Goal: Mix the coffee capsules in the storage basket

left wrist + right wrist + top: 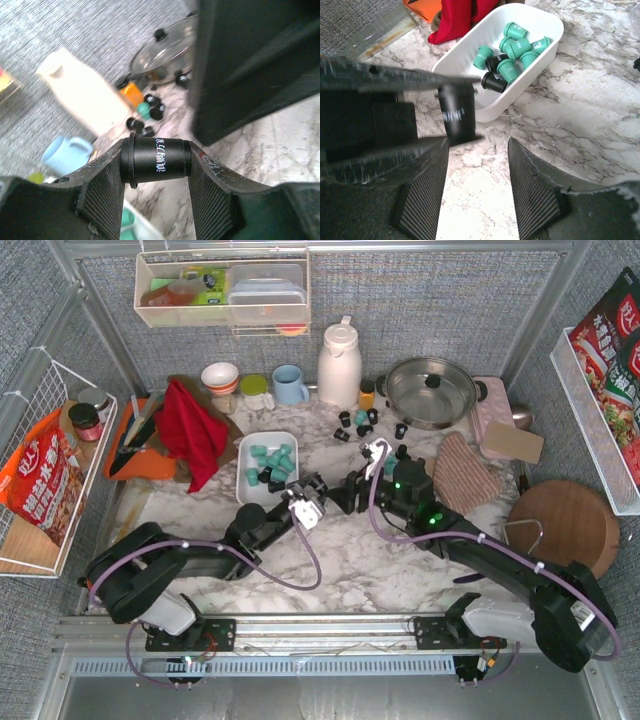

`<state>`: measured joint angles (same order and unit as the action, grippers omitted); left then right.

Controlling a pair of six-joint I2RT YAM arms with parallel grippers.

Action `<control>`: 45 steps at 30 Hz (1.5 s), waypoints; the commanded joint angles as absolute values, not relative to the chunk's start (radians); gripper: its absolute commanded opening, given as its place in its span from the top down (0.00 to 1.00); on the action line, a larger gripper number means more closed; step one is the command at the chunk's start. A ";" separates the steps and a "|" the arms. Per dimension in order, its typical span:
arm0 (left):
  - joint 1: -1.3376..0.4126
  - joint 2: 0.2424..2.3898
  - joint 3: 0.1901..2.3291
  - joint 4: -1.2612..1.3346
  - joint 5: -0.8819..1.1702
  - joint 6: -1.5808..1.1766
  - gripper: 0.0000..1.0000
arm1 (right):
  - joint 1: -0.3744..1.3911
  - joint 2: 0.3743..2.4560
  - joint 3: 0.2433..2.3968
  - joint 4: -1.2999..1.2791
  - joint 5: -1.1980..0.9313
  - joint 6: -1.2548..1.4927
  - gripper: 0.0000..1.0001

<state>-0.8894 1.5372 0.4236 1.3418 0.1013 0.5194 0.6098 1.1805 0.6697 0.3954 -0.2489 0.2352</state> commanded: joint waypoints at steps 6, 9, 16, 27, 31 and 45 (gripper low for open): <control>-0.781 1.313 0.540 0.650 -0.251 0.141 0.80 | 0.611 1.087 0.622 0.371 -0.036 0.209 0.44; -0.717 1.317 0.646 0.361 -0.276 -0.023 0.81 | 0.609 1.092 0.626 0.327 0.066 0.207 0.44; -0.657 1.396 0.787 -0.013 -0.325 -0.210 0.79 | 0.589 1.197 0.699 0.173 0.248 0.227 0.43; -0.610 1.521 0.825 -0.043 -0.351 -0.290 0.64 | 0.396 1.448 0.817 0.113 0.220 0.297 0.30; -0.604 1.547 0.824 -0.031 -0.374 -0.310 0.56 | 0.291 1.547 0.872 0.111 0.142 0.354 0.29; -0.603 1.474 0.784 0.061 -0.413 -0.328 0.16 | 0.172 1.797 1.148 0.030 0.224 0.375 0.37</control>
